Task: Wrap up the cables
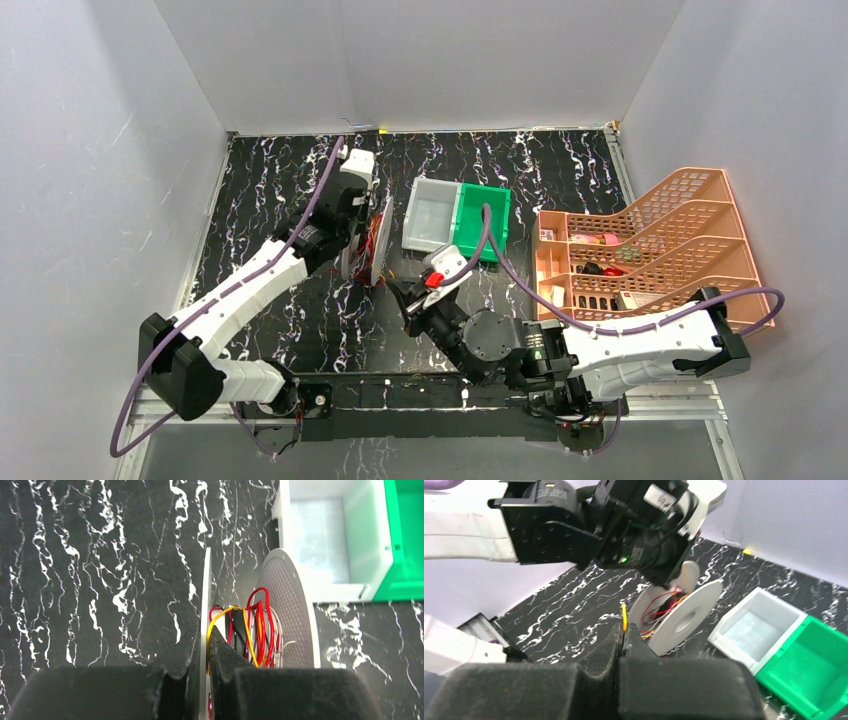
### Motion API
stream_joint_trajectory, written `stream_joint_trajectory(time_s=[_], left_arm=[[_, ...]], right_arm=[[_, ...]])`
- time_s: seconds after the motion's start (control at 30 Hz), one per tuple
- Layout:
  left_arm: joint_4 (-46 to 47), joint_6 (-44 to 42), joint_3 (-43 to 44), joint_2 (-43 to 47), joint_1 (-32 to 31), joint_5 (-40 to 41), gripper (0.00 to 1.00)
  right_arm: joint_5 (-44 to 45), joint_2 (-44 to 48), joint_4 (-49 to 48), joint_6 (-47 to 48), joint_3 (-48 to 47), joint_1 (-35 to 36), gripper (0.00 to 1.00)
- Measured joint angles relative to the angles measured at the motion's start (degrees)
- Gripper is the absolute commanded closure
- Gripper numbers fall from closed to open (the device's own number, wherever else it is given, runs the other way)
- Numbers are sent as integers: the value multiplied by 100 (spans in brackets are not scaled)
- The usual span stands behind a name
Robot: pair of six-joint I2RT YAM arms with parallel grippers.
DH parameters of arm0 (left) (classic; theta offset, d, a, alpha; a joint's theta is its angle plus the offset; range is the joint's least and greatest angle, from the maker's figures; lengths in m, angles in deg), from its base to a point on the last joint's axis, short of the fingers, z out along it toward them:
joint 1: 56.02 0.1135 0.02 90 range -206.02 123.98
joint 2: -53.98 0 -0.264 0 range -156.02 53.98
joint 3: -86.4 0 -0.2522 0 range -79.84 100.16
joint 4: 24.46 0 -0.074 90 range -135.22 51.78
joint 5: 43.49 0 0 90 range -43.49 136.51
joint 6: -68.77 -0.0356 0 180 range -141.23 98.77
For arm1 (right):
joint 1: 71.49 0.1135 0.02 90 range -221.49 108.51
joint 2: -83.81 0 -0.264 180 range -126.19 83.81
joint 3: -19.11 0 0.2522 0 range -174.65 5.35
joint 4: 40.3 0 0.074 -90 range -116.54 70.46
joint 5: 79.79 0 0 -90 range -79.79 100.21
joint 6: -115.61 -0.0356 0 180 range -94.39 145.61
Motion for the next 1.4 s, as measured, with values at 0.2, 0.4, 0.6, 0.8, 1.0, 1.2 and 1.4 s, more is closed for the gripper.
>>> stream_joint_trajectory(time_s=[0.2,0.4,0.6,0.8,1.0,1.2,1.4], left_arm=[[-122,-208,-382,629,-33,-566,100],[-146,-481,-664,1268,-59,-1425,100],[-247,-601,-1167,1757,-105,-2426,100],[-188,-595,-1292,2341,-111,-3425,100],[-79,-256,-1292,2824,-109,-3897,100],[17,157,-1292,3117,-109,-3991,100],[459,667,-1292,3289,-111,-3926,100]], right_arm=[[-284,-9,52,713,-396,-498,100],[-1231,-4,640,337,-809,-2052,100],[-2175,-7,1169,-15,-809,-3250,100],[-3401,-48,1687,-560,-715,-4804,100],[-4745,129,1670,-1325,256,-6028,100],[-5515,562,1510,-2087,1541,-6450,100],[-5987,1043,879,-2833,2594,-6459,100]])
